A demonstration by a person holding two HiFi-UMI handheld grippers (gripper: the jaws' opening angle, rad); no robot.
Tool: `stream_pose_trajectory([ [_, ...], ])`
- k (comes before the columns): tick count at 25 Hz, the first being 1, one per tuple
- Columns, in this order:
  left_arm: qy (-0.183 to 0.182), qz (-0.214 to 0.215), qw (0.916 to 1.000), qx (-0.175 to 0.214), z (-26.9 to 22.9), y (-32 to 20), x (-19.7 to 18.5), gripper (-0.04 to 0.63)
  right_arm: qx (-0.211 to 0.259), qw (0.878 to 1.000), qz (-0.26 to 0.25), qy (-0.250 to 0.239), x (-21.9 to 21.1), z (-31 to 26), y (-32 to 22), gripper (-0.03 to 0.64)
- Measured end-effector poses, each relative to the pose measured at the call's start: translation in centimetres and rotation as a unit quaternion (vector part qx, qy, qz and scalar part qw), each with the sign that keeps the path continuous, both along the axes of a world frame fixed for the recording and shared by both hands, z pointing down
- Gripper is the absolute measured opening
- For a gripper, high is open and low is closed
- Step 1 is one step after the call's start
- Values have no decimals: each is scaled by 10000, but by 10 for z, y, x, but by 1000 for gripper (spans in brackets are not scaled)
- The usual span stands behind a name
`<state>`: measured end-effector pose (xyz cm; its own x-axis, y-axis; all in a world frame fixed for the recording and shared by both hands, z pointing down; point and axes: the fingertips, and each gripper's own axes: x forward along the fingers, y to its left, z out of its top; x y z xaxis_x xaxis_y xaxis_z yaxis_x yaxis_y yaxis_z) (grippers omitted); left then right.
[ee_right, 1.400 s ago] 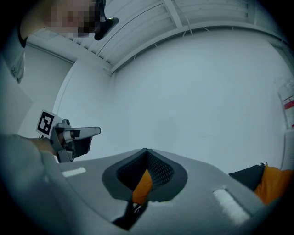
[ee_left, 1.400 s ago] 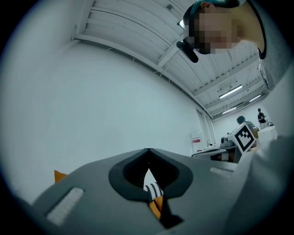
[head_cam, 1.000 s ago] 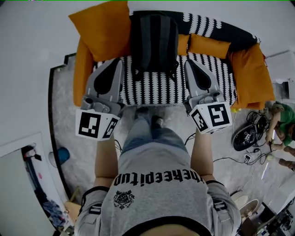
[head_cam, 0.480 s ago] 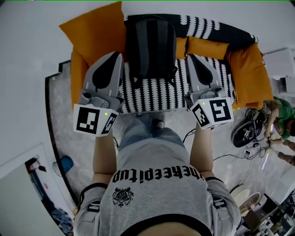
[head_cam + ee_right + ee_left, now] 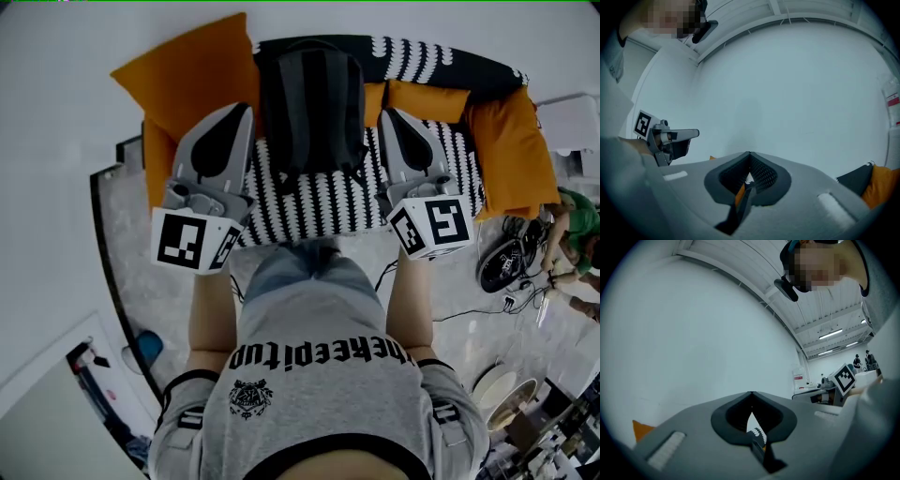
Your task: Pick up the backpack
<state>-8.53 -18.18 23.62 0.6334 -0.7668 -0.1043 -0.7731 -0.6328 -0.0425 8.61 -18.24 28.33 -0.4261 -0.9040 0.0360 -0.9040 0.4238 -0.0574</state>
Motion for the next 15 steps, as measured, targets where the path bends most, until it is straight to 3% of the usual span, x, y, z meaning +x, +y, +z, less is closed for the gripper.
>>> stream_pose_trajectory([
  [15, 68, 340, 9993, -147, 17, -36, -5, 15, -328, 9992, 151, 180, -17, 22, -28, 2],
])
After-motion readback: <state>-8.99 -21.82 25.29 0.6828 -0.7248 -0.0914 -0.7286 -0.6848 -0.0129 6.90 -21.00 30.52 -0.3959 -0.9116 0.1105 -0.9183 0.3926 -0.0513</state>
